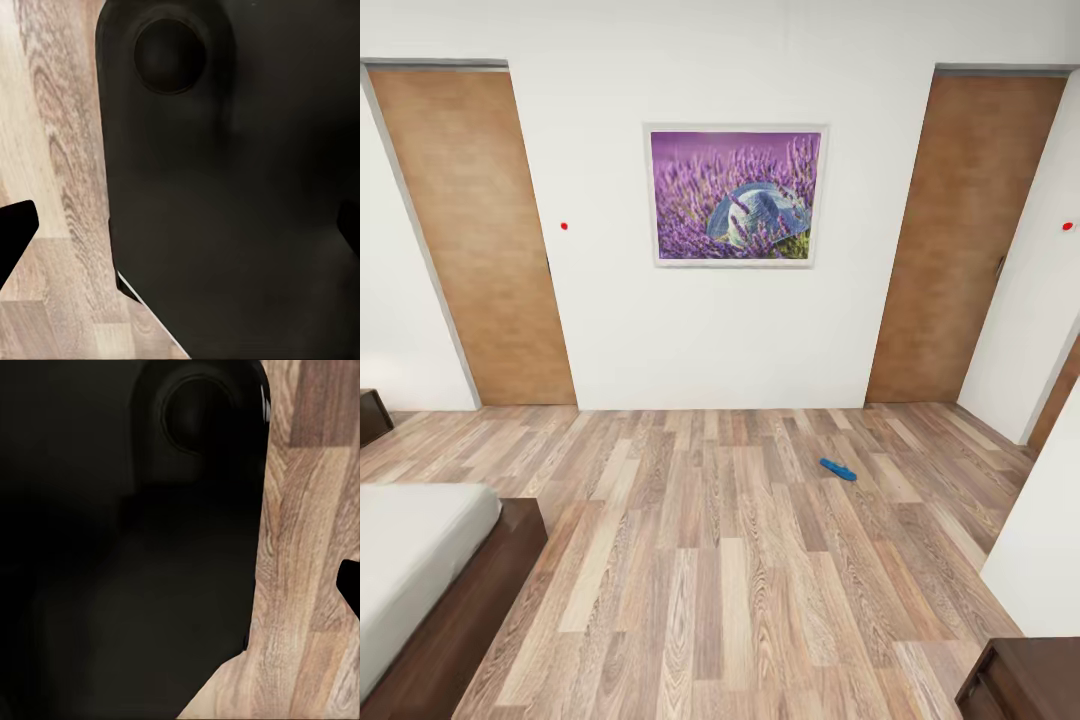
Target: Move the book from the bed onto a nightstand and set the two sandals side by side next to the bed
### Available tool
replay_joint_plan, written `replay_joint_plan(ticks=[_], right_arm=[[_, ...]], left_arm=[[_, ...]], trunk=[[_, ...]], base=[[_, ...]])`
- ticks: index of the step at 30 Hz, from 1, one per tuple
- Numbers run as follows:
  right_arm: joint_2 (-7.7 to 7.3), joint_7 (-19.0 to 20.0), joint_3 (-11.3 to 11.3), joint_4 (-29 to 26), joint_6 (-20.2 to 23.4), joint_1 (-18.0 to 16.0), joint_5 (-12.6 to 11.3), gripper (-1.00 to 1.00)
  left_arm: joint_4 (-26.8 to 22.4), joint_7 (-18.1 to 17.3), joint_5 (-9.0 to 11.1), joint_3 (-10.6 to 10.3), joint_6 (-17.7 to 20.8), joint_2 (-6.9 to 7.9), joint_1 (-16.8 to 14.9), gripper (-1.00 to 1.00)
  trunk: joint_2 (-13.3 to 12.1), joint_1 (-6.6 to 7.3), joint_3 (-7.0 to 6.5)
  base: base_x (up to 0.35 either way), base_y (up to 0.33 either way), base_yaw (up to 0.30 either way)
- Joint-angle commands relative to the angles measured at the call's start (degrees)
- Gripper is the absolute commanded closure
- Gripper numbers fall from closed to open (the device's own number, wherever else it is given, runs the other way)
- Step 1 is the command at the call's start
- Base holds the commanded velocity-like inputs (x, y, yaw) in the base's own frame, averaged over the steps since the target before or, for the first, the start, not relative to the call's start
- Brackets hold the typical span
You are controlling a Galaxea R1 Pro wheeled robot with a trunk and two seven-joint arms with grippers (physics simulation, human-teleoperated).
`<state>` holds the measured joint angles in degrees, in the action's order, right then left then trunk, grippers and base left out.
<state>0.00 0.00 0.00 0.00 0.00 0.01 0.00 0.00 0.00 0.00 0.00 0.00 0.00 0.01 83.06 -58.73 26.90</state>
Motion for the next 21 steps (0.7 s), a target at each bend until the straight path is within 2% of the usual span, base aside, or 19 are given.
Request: replay_joint_plan(ticks=[1,12,21], right_arm=[[-0.33,0.33,-0.33,-0.33,0.33,-0.09,-0.33,-1.0],[-0.52,3.86,-0.62,-0.51,0.88,-0.09,-3.86,-1.0],[-0.52,6.75,-0.61,-0.53,0.88,-0.09,-6.75,-1.0]], left_arm=[[-0.33,-0.09,0.18,0.09,0.32,-0.26,-0.09,-1.0],[-2.88,-0.09,0.26,0.01,0.1,-0.76,-0.09,-1.0],[-2.99,-0.09,0.26,0.0,0.1,-0.79,-0.09,-1.0]], trunk=[[0.02,0.0,0.03],[0.02,0.0,0.03],[0.02,0.0,0.03]], base=[[0.0,0.0,0.0],[0.0,0.0,0.0],[0.0,0.0,0.029]])
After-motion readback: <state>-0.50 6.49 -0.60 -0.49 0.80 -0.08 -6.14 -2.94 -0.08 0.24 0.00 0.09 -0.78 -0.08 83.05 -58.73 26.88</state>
